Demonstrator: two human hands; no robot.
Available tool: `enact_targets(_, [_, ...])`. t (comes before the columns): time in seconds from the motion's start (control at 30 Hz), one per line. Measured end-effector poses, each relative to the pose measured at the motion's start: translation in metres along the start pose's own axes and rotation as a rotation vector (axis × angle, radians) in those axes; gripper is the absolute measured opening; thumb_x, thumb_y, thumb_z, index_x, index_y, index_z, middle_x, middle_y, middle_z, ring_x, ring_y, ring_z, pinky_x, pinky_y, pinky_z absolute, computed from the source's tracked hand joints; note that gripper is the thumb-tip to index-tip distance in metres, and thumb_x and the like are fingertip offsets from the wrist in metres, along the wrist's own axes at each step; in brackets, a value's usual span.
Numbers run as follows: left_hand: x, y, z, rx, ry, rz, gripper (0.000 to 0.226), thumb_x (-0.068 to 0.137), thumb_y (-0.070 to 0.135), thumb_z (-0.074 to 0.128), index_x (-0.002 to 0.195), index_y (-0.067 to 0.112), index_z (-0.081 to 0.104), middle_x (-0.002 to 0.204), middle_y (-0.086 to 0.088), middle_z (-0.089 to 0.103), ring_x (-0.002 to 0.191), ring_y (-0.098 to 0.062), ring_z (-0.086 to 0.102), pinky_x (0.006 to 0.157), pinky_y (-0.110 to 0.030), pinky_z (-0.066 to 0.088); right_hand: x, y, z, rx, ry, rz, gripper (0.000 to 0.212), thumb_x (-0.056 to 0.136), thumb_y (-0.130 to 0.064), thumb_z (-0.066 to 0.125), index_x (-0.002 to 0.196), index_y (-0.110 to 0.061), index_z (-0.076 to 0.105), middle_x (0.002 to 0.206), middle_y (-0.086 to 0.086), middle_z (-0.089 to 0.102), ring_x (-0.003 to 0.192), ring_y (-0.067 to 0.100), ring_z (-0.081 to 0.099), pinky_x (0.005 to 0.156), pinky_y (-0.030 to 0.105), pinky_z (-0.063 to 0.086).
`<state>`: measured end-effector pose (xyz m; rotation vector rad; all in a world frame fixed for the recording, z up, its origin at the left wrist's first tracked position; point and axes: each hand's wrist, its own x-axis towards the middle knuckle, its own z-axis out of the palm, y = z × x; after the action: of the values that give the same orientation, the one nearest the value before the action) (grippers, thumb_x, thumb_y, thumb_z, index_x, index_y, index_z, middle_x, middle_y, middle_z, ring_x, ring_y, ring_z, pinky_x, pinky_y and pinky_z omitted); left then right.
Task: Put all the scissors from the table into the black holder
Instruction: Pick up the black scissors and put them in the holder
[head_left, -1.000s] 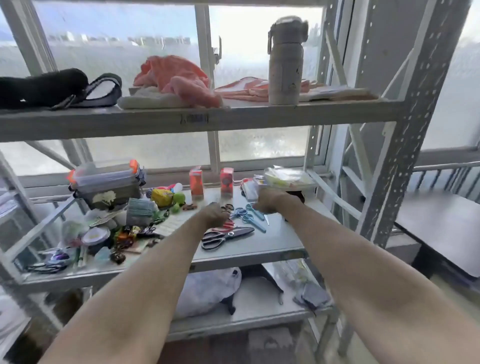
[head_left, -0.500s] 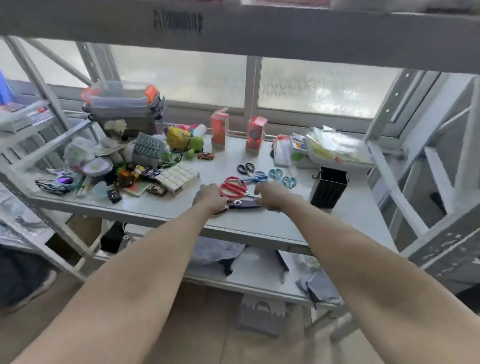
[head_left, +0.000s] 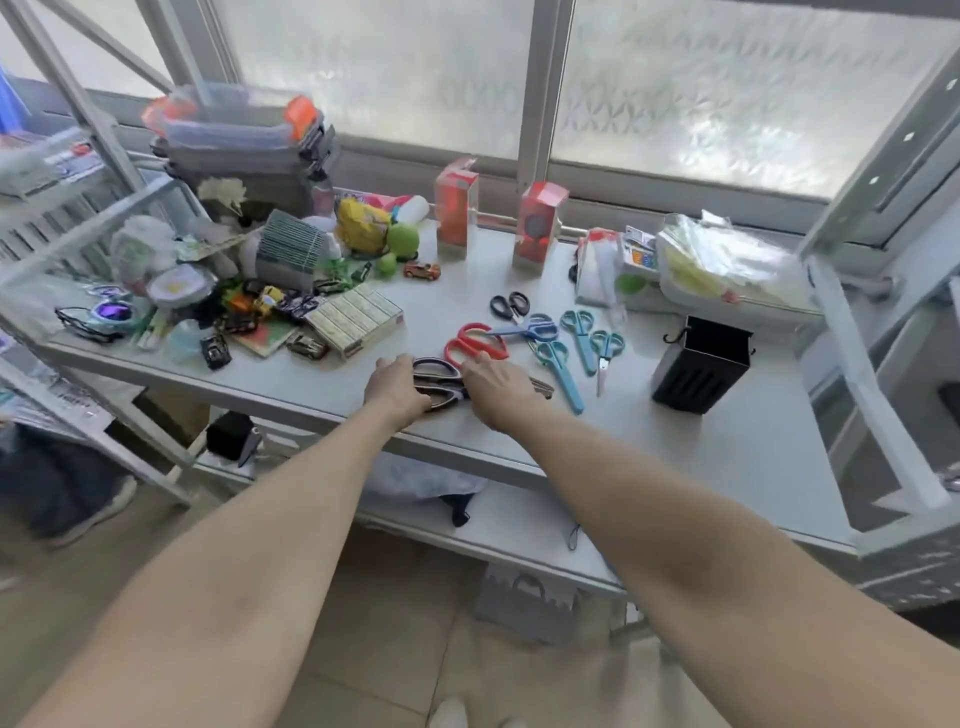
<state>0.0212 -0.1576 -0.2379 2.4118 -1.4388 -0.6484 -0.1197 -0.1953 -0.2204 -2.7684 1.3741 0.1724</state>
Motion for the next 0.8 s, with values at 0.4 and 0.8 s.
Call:
enact_targets(0.4, [0.009, -0.004, -0.008, 0.116, -0.004, 0.043, 0.048, 0.075, 0.03, 0.074, 0.116, 0.01, 0.058, 0.117, -0.011, 0.067, 0.111, -0.033, 0.06, 0.087, -0.036, 0.048, 0.006, 0.007, 0.004, 0.074, -0.02, 0.021, 0.038, 0.085, -0.01, 0.063, 0.121, 0.0, 0.056, 0.12, 0.021, 0.054, 0.105, 0.035, 0.061, 0.082, 0.037, 0.051])
enact_targets(0.8, [-0.009, 0.095, -0.068, -0.84, -0.142, 0.416, 0.024, 0.1, 0.012, 0.053, 0.124, 0.016, 0.052, 0.104, -0.023, 0.071, 0.085, -0.033, 0.074, 0.084, -0.046, 0.061, -0.023, 0.061, -0.05, 0.344, 0.382, 0.19, 0.03, 0.082, -0.008, 0.063, 0.11, 0.003, 0.055, 0.107, 0.019, 0.05, 0.085, 0.04, 0.06, 0.071, 0.043, 0.049])
